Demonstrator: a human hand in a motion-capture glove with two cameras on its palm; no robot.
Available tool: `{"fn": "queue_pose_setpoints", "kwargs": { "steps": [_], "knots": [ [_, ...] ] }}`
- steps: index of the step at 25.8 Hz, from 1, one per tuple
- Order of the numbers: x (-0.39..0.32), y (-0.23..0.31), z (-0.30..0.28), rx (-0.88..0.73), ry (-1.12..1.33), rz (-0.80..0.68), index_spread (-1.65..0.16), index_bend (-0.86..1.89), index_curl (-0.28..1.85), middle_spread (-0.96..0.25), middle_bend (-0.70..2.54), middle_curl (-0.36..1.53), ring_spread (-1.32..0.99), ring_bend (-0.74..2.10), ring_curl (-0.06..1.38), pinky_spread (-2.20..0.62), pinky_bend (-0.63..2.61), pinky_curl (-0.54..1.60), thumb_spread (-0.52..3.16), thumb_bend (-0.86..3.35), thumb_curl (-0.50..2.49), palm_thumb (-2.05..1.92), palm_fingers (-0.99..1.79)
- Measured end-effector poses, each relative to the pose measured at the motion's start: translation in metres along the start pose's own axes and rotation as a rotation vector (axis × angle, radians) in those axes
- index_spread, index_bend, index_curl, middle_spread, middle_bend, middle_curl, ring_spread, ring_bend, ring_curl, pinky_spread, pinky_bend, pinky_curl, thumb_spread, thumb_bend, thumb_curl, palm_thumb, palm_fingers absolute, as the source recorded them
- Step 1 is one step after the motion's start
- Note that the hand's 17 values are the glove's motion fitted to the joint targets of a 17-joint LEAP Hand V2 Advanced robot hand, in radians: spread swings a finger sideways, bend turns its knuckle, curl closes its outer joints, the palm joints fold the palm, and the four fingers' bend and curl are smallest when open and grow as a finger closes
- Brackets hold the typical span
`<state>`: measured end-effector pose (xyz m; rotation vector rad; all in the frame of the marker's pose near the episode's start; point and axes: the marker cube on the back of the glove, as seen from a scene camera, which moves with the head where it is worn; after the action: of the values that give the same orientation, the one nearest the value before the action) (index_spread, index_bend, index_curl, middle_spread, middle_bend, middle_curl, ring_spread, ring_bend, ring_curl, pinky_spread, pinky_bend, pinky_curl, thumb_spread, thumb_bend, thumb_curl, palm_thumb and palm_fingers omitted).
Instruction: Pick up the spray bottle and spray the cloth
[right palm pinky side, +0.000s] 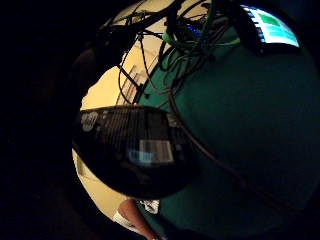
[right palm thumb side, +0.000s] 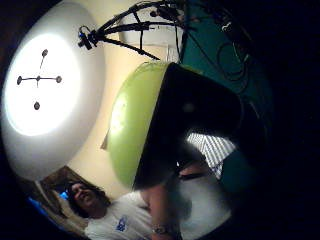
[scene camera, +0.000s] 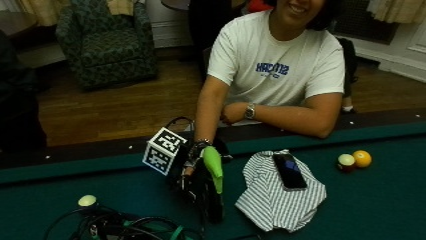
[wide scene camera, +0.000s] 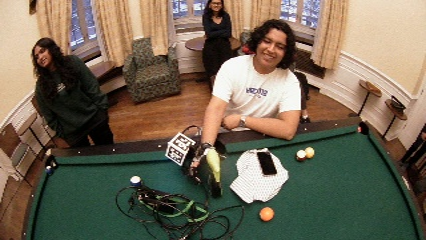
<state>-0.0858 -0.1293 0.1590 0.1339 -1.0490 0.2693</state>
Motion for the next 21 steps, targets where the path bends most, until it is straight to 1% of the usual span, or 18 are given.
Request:
{"fn": "queue_pose_setpoints", "kwargs": {
  "steps": [6, 10, 14, 17, 18, 19, 20, 21],
  "knots": [
    [-0.004, -0.014, 0.019, 0.028, -0.030, 0.021, -0.34, 0.09, 0.30, -0.18, 0.57, 0.50, -0.17, 0.69, 0.43, 0.08, 0.48, 0.42, 0.84, -0.07, 0.46, 0.54, 0.37],
    [-0.001, -0.022, 0.022, 0.037, -0.016, 0.011, -0.34, 0.07, 0.27, -0.18, 0.52, 0.47, -0.16, 0.72, 0.41, 0.08, 0.47, 0.40, 0.84, -0.06, 0.44, 0.51, 0.51],
    [-0.001, -0.029, 0.026, 0.007, 0.005, 0.041, -0.33, 0.05, 0.24, -0.17, 0.44, 0.44, -0.17, 0.78, 0.41, 0.04, 0.52, 0.40, 0.84, -0.05, 0.42, 0.48, 0.63],
    [0.001, -0.028, 0.029, 0.020, 0.005, 0.087, -0.30, 0.07, 0.23, -0.16, 0.45, 0.43, -0.17, 0.81, 0.41, 0.00, 0.48, 0.38, 0.84, -0.06, 0.40, 0.45, 0.78],
    [0.003, -0.026, 0.029, 0.042, -0.006, 0.105, -0.29, 0.07, 0.23, -0.16, 0.45, 0.43, -0.17, 0.80, 0.40, 0.00, 0.47, 0.38, 0.84, -0.05, 0.40, 0.44, 0.79],
    [0.004, -0.024, 0.028, 0.072, -0.025, 0.121, -0.29, 0.07, 0.23, -0.16, 0.46, 0.43, -0.17, 0.80, 0.41, -0.02, 0.47, 0.38, 0.85, -0.05, 0.40, 0.44, 0.86],
    [0.003, -0.024, 0.027, 0.102, -0.052, 0.132, -0.28, 0.07, 0.22, -0.17, 0.53, 0.45, -0.17, 0.76, 0.40, -0.07, 0.53, 0.39, 0.90, 0.01, 0.41, 0.51, 1.02],
    [0.001, -0.024, 0.025, 0.127, -0.083, 0.134, -0.28, 0.12, 0.23, -0.18, 0.55, 0.45, -0.16, 0.72, 0.38, -0.09, 0.49, 0.37, 0.91, 0.06, 0.44, 0.60, 1.10]
  ]
}}
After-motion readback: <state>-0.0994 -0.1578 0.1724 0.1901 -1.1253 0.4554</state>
